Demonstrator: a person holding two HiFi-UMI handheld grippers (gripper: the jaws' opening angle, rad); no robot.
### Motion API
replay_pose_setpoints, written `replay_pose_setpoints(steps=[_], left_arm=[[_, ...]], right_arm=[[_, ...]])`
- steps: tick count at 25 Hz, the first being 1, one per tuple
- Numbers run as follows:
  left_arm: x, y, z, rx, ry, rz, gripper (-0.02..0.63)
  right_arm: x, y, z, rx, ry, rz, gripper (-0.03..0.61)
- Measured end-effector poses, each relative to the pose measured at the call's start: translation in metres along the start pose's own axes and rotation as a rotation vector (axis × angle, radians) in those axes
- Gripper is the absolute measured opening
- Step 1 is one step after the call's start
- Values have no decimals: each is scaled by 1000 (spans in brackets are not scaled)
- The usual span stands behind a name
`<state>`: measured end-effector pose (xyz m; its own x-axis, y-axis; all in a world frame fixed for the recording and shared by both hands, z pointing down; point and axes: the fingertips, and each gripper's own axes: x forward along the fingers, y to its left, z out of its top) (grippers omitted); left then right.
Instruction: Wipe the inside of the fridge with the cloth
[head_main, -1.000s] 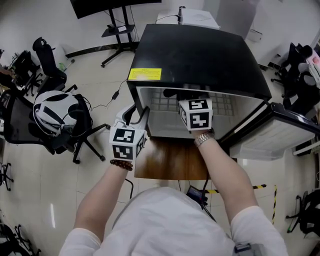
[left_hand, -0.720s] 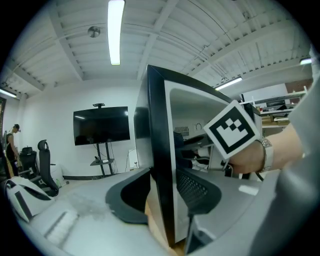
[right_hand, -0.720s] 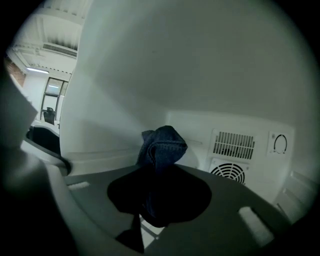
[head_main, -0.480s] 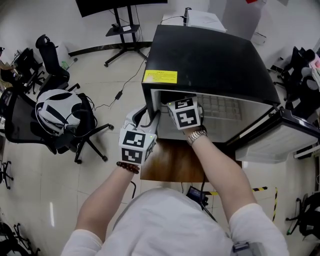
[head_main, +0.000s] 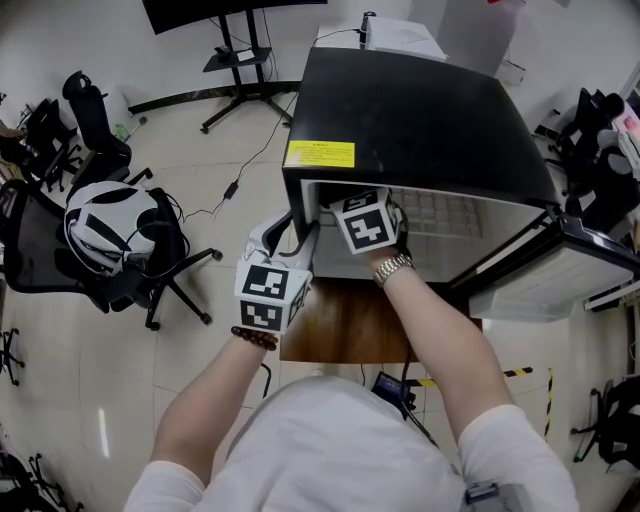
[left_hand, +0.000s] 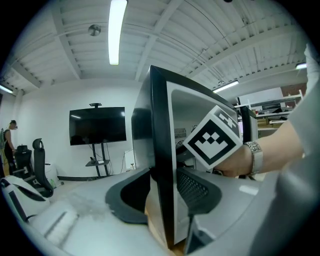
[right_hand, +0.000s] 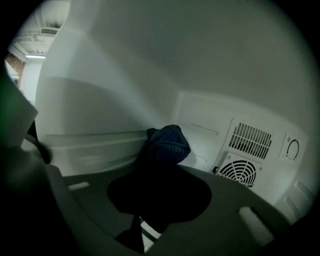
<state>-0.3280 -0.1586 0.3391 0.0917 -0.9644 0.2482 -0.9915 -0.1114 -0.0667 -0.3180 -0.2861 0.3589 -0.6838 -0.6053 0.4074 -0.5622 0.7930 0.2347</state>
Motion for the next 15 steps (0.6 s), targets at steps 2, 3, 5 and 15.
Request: replay_pose_setpoints(steps=[2,3,5,15], left_arm=[[0,0,1,-5,-5,0,158],[0,0,1,-6,-6,0,158],[0,0,2,-6,-7,0,160],[2,1,1,-9,-3,11,160]], right_arm=[[-2,-3,-1,-13,2,-9,84],[-2,-4,-3,-18,1,-12,84],[-3,-8,-6,-21,2,-17,84],[-17,-34,-20,-9,26,-73,83]])
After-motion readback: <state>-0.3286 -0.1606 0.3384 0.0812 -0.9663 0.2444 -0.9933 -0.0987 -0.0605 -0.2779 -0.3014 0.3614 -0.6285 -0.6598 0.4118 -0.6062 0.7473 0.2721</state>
